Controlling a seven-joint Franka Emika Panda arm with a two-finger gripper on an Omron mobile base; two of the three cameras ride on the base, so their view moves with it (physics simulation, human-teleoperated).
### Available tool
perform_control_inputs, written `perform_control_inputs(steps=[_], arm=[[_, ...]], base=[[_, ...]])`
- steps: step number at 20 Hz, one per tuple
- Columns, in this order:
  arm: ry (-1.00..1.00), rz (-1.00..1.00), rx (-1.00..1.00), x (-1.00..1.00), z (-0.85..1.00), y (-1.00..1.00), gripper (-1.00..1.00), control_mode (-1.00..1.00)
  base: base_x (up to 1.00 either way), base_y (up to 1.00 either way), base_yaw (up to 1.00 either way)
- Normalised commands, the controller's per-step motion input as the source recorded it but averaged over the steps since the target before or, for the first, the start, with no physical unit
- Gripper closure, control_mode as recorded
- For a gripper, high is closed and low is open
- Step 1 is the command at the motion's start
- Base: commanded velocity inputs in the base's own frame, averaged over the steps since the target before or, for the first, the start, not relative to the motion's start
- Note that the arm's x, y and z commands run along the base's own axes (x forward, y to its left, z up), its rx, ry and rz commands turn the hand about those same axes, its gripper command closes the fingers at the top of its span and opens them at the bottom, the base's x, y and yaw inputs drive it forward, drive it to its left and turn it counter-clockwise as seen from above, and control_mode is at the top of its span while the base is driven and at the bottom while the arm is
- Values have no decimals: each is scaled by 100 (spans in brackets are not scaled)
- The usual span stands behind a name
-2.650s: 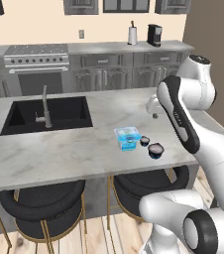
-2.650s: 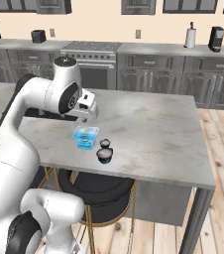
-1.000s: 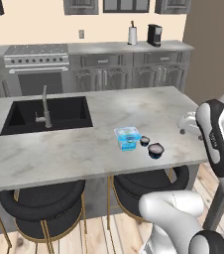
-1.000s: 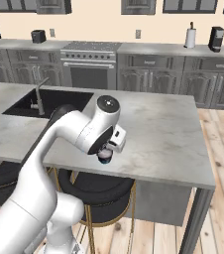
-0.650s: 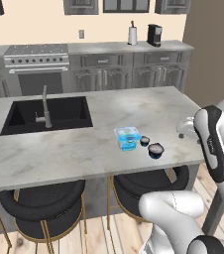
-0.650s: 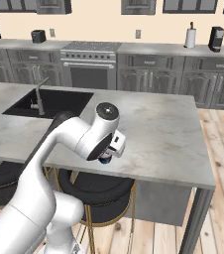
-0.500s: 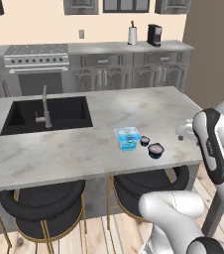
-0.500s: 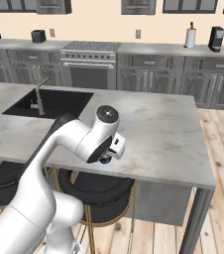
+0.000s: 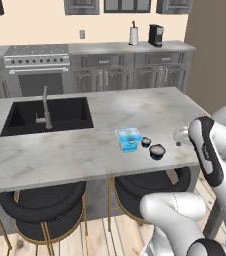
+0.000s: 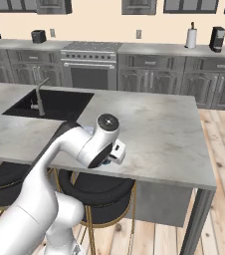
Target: Stack the yogurt containers by placing the smaller containers on top of the larger containers.
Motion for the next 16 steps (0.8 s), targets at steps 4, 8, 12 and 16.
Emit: perform_control_inputs(steps=[4,8,12,16], arm=[[3,0,0,28,-28,0,-100,-100],[2,0,0,31,-32,0,-100,-100],[2,0,0,33,-29,0,-100,-100],[1,0,0,29,-22,0,-100,-100]], base=[[0,0,0],[0,0,0],[0,0,0],[0,0,0]])
